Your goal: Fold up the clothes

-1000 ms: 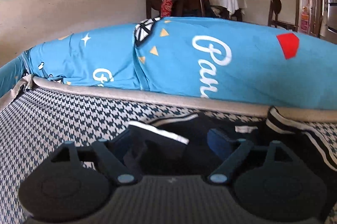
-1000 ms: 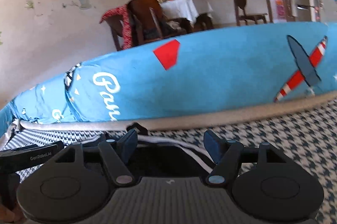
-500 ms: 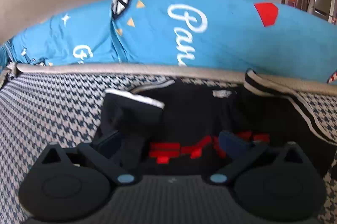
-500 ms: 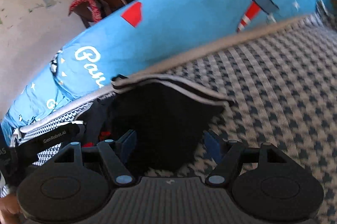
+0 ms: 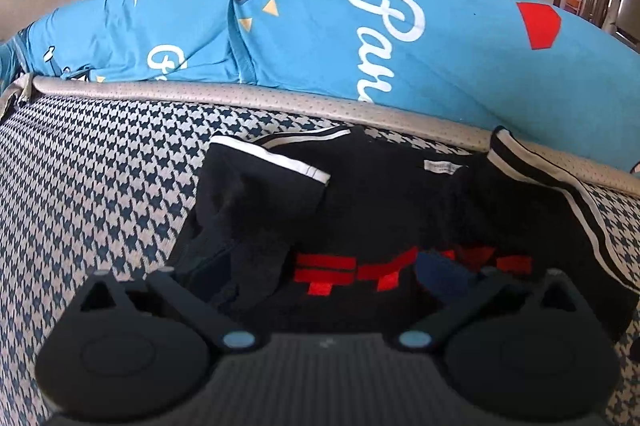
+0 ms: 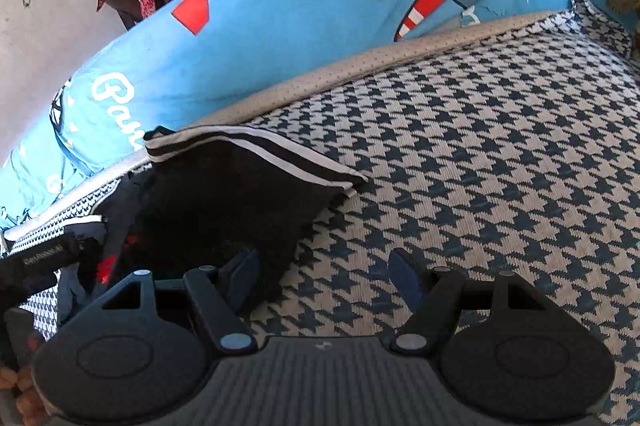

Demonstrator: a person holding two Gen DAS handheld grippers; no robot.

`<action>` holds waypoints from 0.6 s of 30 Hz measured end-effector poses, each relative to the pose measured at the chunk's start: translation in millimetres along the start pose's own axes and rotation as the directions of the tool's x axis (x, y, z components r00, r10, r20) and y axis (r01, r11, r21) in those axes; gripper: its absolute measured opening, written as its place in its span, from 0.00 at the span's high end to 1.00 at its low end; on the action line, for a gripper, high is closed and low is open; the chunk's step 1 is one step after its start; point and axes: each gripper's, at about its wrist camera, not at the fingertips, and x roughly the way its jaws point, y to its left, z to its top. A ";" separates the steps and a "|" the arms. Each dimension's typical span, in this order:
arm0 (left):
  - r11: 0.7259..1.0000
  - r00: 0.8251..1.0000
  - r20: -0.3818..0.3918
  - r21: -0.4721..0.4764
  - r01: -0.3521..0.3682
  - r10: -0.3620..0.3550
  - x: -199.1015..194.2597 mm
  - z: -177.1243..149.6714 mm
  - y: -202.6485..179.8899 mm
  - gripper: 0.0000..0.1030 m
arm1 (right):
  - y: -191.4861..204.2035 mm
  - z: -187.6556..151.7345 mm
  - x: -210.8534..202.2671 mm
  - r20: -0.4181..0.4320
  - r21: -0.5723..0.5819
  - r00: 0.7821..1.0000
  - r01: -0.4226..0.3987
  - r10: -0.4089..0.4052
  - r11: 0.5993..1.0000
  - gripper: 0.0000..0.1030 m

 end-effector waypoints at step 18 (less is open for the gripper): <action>0.999 1.000 -0.017 -0.037 -0.027 0.026 -12.8 0.7 27.1 0.00 | 47.2 -21.7 43.5 0.068 -0.122 0.997 -0.038 0.046 0.992 0.42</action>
